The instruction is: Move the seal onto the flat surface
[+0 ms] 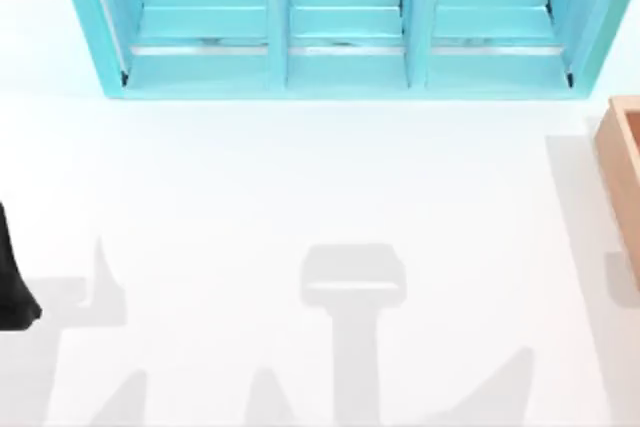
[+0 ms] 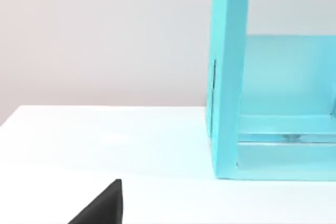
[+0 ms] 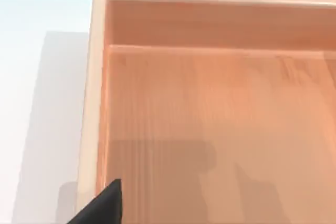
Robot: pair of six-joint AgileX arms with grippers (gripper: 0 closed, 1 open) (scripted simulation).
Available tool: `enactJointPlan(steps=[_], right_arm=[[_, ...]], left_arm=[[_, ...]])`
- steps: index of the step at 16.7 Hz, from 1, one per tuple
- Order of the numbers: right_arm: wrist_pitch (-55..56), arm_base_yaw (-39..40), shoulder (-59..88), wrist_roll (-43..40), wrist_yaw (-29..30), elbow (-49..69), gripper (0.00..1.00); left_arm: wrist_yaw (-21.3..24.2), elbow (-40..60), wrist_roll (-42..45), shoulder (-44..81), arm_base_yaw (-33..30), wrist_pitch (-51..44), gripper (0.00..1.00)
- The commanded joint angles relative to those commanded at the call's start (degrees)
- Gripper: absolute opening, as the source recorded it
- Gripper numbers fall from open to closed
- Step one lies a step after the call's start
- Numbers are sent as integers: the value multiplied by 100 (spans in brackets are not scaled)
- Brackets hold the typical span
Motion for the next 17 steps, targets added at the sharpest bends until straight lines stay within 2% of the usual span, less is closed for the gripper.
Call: enactJointPlan(steps=[10,17], right_arm=[[-3203,-931,4278,-925,-34,3307,100],[-4390,-1278,5863,-1267,-38,4519,100]], left_arm=[[0,0,0,0,0,0,100],[0,0,0,0,0,0,100]])
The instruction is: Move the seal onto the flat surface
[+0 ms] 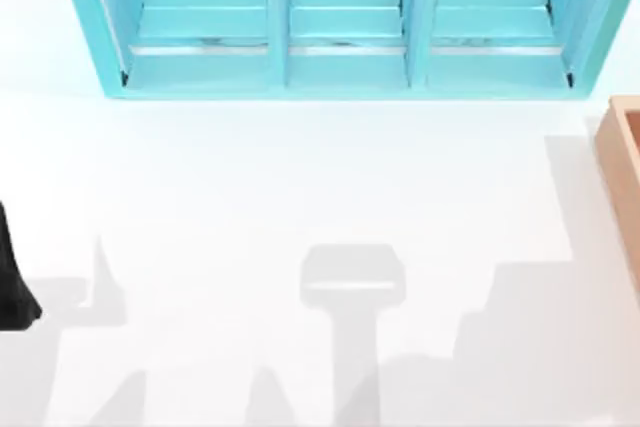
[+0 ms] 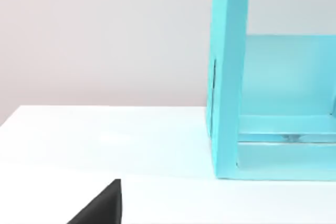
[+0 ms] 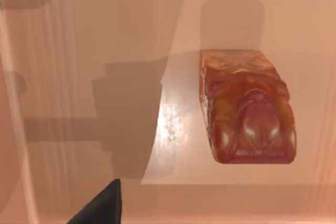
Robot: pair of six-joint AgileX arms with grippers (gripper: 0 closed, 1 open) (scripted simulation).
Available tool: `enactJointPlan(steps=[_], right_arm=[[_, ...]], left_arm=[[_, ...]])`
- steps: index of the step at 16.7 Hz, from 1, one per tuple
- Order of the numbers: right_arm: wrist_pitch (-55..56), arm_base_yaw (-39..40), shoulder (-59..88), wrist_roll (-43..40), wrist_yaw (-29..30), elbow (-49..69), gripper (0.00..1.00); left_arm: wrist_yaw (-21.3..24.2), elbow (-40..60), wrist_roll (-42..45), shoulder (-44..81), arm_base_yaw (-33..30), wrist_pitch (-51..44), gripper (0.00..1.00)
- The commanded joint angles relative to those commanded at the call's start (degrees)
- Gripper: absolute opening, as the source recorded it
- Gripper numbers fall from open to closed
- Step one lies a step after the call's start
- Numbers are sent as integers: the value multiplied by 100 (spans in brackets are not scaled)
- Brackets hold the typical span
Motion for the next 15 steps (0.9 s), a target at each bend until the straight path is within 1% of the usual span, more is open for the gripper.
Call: enactJointPlan(steps=[10,12,15], right_arm=[[105,-18,7,-15,3,-58,100],[311,-48,154,-42,5,-85,100],[1037,-25,369,-15,6,-533,100]], left_arm=[[0,0,0,0,0,0,100],[0,0,0,0,0,0,100],[0,0,0,0,0,0,100]])
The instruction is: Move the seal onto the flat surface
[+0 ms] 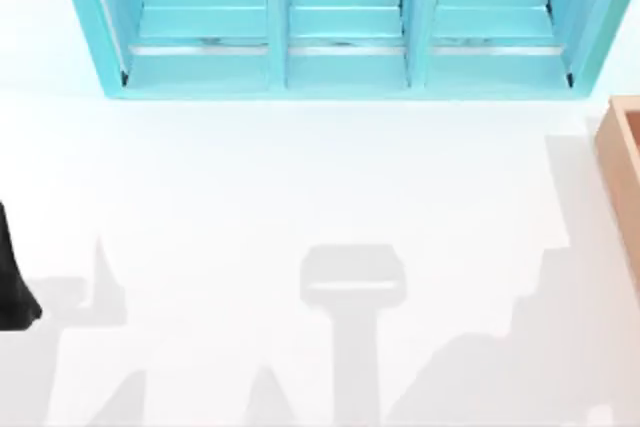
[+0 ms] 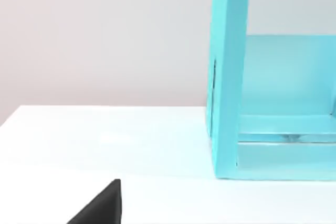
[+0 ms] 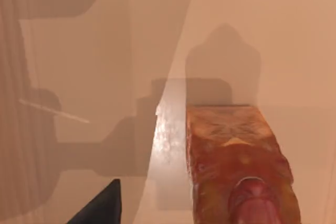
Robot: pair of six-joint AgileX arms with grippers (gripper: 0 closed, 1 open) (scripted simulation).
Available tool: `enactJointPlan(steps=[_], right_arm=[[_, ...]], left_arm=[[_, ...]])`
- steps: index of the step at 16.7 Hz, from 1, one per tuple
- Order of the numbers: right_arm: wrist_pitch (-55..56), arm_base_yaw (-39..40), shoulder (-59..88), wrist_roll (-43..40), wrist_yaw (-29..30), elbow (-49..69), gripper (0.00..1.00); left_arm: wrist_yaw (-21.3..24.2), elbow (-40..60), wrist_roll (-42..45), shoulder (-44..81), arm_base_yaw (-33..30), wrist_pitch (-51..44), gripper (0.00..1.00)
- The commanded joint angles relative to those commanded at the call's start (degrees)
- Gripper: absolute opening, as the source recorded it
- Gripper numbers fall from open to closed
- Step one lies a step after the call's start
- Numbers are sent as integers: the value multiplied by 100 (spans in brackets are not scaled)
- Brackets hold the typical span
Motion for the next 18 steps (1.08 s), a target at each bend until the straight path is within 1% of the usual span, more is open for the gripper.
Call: enactJointPlan(steps=[4,6,10,18], right_arm=[[1056,62,266,64,-3,-876,100],[1239,39,416,44,-5,-1022,100],[1248,38,424,41,-5,-1029,100],[1248,38,424,41,-5,-1029,40]], left_arm=[[0,0,0,0,0,0,100],[0,0,0,0,0,0,100],[0,0,0,0,0,0,100],[0,0,0,0,0,0,100]])
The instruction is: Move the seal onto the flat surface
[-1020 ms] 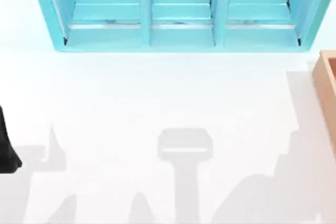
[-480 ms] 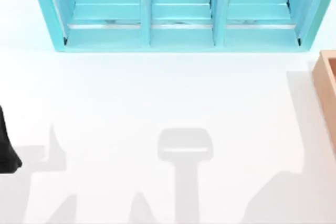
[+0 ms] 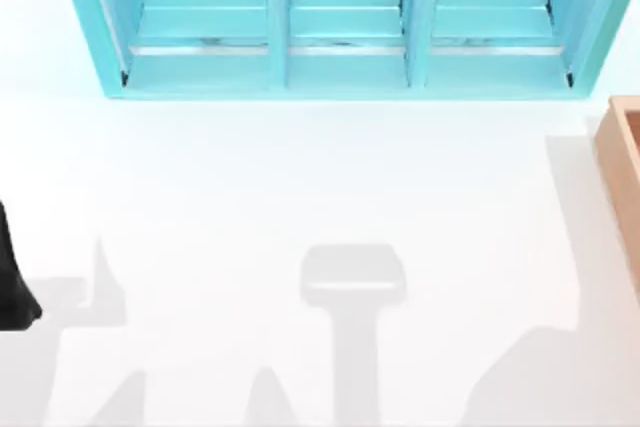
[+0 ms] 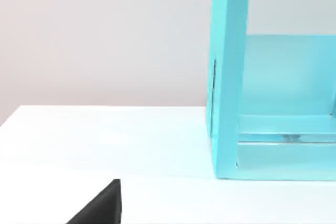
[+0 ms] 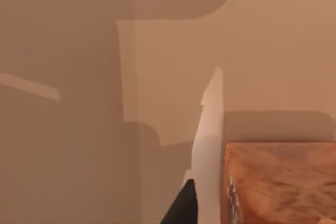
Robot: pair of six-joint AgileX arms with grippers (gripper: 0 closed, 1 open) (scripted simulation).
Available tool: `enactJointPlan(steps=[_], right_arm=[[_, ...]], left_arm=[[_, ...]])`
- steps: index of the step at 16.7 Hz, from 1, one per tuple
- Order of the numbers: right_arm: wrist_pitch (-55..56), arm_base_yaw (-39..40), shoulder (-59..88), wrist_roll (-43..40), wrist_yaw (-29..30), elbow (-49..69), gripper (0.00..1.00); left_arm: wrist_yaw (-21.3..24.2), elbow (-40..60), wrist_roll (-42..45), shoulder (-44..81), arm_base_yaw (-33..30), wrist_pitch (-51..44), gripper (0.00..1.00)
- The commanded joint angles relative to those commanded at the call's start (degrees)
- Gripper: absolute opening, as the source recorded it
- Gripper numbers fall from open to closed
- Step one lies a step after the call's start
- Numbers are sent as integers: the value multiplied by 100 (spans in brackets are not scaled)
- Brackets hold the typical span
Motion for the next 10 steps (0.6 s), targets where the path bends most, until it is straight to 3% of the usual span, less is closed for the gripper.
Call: enactJointPlan(steps=[5,10], right_arm=[[0,0,0,0,0,0,2],[0,0,0,0,0,0,0]], left_arm=[[0,0,0,0,0,0,100],[0,0,0,0,0,0,100]])
